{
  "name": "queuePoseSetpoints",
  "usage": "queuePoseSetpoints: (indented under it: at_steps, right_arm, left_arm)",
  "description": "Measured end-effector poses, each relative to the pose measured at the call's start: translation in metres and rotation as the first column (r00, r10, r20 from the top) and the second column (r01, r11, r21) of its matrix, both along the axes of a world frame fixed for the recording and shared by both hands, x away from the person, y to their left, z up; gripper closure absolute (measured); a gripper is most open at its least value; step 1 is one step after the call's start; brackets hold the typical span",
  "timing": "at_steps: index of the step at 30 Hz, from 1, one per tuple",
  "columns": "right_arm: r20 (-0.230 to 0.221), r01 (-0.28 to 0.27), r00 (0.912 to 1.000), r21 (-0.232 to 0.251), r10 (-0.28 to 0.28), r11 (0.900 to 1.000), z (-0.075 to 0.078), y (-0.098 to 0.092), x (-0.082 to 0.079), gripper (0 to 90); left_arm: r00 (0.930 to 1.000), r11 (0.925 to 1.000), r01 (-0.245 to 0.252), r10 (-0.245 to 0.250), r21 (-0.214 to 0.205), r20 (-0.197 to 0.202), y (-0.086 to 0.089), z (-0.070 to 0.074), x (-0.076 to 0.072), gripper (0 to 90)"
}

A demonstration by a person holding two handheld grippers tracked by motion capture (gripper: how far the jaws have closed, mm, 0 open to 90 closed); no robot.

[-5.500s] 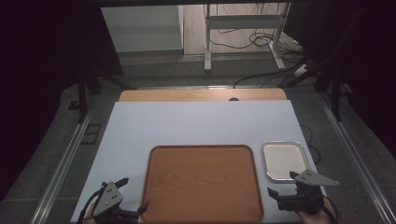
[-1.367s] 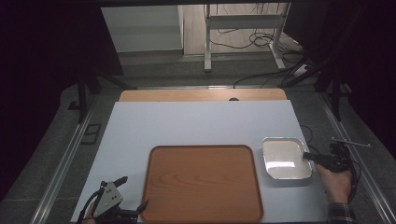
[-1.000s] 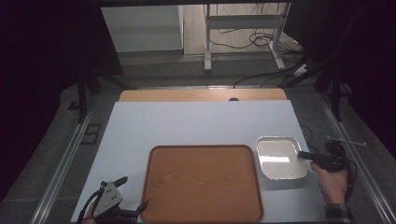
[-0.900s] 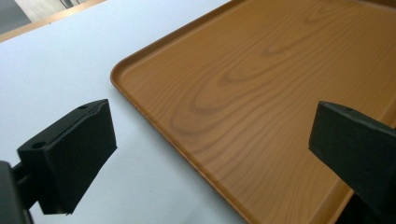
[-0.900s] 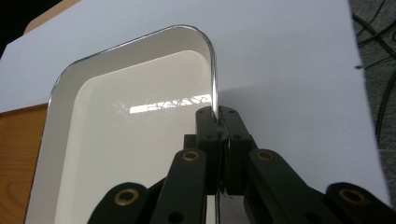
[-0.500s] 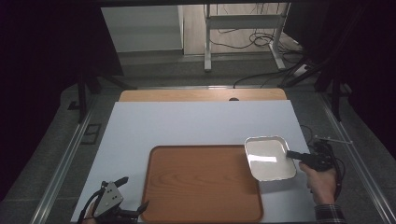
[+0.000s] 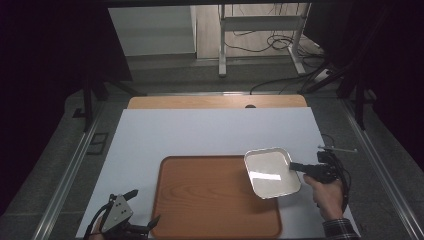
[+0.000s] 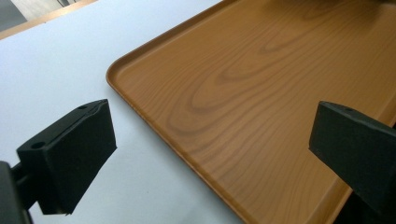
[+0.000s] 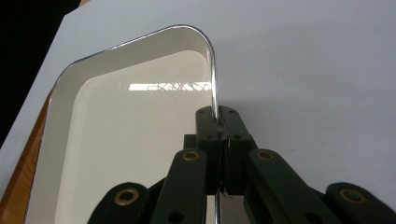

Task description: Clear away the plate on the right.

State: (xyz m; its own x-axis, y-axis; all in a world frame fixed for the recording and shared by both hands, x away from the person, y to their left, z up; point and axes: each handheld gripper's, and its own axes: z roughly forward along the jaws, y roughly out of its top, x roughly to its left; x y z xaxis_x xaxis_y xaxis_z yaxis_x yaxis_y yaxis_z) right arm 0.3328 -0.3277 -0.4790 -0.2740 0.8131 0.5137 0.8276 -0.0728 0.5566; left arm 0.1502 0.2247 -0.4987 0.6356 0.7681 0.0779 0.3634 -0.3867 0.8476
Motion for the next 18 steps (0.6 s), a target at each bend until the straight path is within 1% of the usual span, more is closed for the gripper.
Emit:
queuePoseSetpoints:
  at_steps: [1,4,7,8,9,18]
  right_arm:
    - [0.0,0.0,1.0,0.0,0.0,1.0,0.0,0.0,0.0,88.1]
    - [-0.004,-0.018,0.9998,0.006,0.018,0.9998,-0.001,0.012,0.001,88.1]
    - [-0.005,-0.028,0.9996,0.014,0.029,0.9995,-0.001,0.018,0.001,88.1]
    - [-0.006,-0.037,0.9993,0.02,0.037,0.9991,-0.002,0.024,0.001,88.1]
    - [-0.006,-0.037,0.9993,0.02,0.037,0.9991,-0.002,0.024,0.001,88.1]
    - [-0.005,-0.082,0.9966,0.026,0.082,0.9963,-0.004,0.052,0.005,88.1]
  left_arm:
    - [1.0,1.0,0.0,0.0,0.0,0.0,0.0,0.0,0.0,0.3]
    - [1.0,1.0,0.0,0.0,-0.001,-0.001,0.0,0.0,0.0,0.3]
    - [1.0,1.0,-0.001,0.001,0.0,-0.002,0.0,0.0,0.0,0.3]
    - [1.0,1.0,0.0,0.0,0.001,-0.002,0.0,0.0,0.0,0.2]
    - [1.0,1.0,0.0,0.0,0.001,-0.002,0.0,0.0,0.0,0.2]
    - [1.0,1.0,0.0,0.0,-0.001,-0.003,0.0,0.0,0.0,0.3]
